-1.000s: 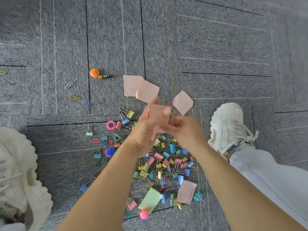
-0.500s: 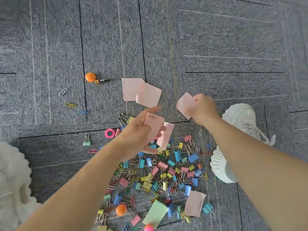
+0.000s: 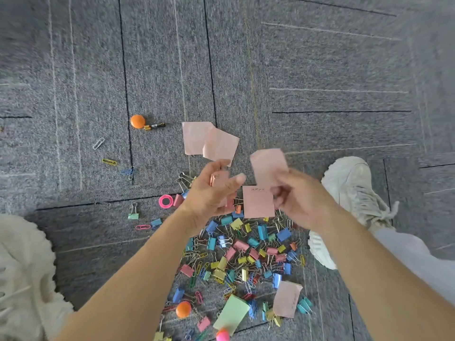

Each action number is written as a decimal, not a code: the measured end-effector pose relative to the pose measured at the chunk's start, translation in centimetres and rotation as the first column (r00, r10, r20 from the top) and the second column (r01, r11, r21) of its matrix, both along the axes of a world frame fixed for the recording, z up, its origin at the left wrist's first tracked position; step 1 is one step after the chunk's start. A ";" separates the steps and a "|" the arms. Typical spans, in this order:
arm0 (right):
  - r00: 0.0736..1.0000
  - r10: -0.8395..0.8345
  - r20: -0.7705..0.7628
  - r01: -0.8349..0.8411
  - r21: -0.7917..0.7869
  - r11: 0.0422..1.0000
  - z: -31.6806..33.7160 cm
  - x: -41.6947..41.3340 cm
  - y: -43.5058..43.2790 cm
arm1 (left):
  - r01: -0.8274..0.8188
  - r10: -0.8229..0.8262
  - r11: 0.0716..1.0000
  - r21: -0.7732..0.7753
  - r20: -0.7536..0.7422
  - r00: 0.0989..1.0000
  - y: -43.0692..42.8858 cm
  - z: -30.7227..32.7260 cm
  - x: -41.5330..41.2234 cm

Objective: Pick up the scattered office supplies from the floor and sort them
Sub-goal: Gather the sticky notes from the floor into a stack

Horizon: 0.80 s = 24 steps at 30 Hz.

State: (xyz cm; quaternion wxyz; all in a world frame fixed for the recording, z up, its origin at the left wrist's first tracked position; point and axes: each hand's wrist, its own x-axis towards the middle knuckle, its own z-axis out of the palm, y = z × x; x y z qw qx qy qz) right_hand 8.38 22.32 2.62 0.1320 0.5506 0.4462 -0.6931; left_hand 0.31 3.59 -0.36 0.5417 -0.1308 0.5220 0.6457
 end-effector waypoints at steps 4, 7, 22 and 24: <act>0.952 0.303 0.034 -0.304 0.051 0.951 1.2 0.0 -4.9 | -0.017 0.003 0.988 0.154 0.094 0.996 1.3 0.5 0.8; 0.840 0.494 0.225 -0.542 0.315 0.779 1.0 -0.7 -5.9 | 0.020 -0.019 0.995 0.094 -0.007 1.000 1.7 0.9 0.7; 0.711 0.401 0.578 -0.683 0.430 0.590 -6.0 2.2 -1.8 | 0.243 -0.372 0.923 -0.299 -0.521 0.769 -1.9 -0.4 -0.1; 0.808 0.337 0.483 -0.549 0.409 0.729 -5.3 2.2 -1.7 | 0.284 -0.411 0.906 -0.314 -0.495 0.765 -2.1 -0.3 -0.5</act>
